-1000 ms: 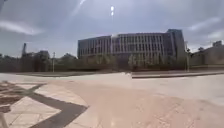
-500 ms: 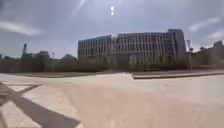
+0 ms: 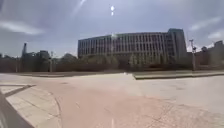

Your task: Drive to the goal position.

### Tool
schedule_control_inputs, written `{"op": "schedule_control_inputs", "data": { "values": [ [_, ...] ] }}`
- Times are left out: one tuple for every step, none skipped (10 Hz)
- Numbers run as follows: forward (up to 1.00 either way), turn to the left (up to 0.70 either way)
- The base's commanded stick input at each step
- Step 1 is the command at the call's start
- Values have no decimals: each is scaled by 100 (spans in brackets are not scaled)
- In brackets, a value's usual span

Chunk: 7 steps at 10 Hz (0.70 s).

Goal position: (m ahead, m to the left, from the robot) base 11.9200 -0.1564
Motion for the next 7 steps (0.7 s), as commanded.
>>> {"op": "schedule_control_inputs", "data": {
  "values": [
    [100, 0],
    [100, 0],
    [100, 0],
    [100, 0],
    [100, 0],
    [100, 0],
    [100, 0]
  ]
}}
